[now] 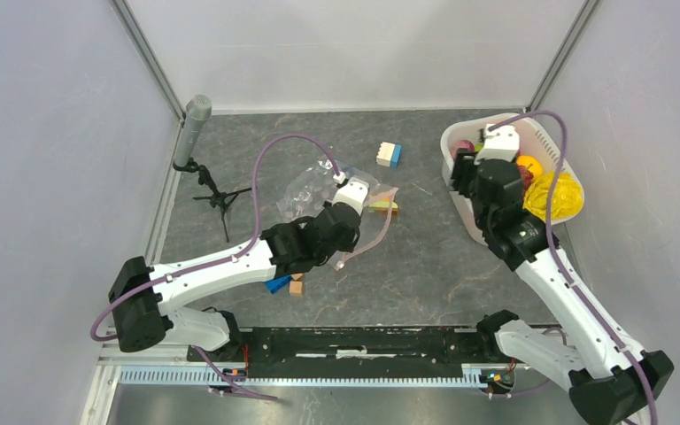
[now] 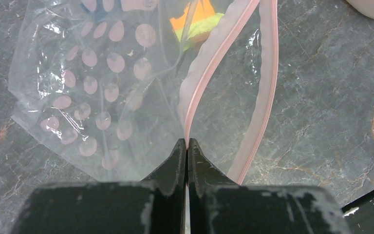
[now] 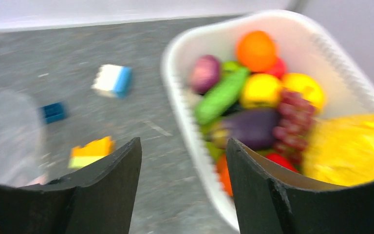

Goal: Place the food in the zip-top bag and seal the zipper
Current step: Open the zipper of the food storage bag at the center of the board, then pick up the fake vegetable from the bin.

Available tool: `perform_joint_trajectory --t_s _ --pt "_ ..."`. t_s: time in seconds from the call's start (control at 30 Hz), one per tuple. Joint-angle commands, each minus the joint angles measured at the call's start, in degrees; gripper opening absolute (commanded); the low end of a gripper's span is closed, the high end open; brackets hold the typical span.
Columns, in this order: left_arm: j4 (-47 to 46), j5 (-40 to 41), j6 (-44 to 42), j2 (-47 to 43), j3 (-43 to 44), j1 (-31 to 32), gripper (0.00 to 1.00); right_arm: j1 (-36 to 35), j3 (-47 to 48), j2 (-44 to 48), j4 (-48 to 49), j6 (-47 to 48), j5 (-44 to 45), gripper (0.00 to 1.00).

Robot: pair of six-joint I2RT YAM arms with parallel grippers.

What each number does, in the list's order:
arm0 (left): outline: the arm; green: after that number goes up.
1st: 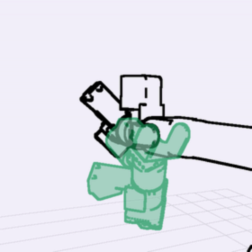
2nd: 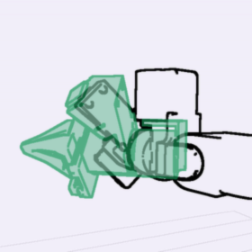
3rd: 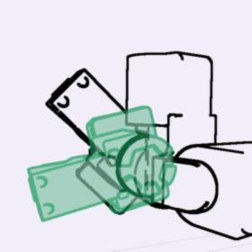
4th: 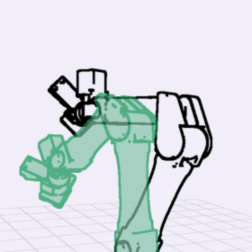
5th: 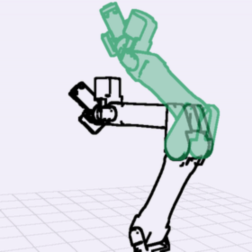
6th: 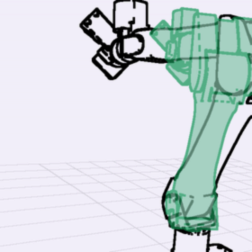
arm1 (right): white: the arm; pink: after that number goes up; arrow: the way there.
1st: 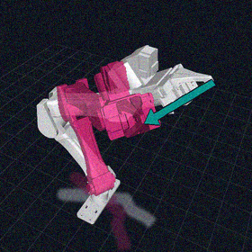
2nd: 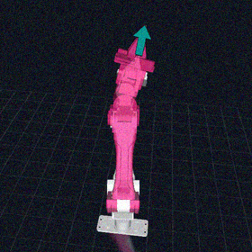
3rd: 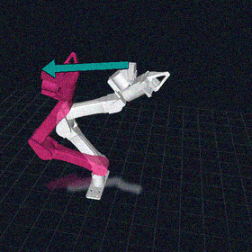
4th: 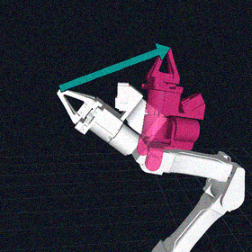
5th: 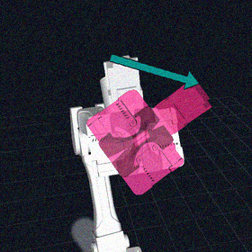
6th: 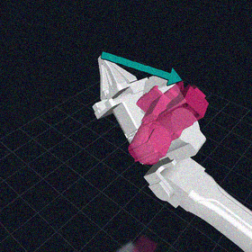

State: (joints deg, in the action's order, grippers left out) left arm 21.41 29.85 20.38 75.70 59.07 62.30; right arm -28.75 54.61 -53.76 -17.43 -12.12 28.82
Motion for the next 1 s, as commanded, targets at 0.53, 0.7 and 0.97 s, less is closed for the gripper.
perform_joint_trajectory --t_s 0.53,0.7,0.97 --pt "-3.5 -3.4 -0.3 -4.0 -1.6 -1.0 0.02 39.3 -3.2 -7.3 -4.3 1.5 -3.9 0.67" --pt "-4.0 -4.4 -1.0 -4.4 -1.8 -1.1 0.02 42.5 -3.6 -11.3 -0.8 1.1 -6.1 0.66" --pt "-4.8 -6.7 -2.3 -5.5 -2.5 -1.3 0.02 43.5 -2.1 -14.8 2.6 1.3 -11.9 0.64"
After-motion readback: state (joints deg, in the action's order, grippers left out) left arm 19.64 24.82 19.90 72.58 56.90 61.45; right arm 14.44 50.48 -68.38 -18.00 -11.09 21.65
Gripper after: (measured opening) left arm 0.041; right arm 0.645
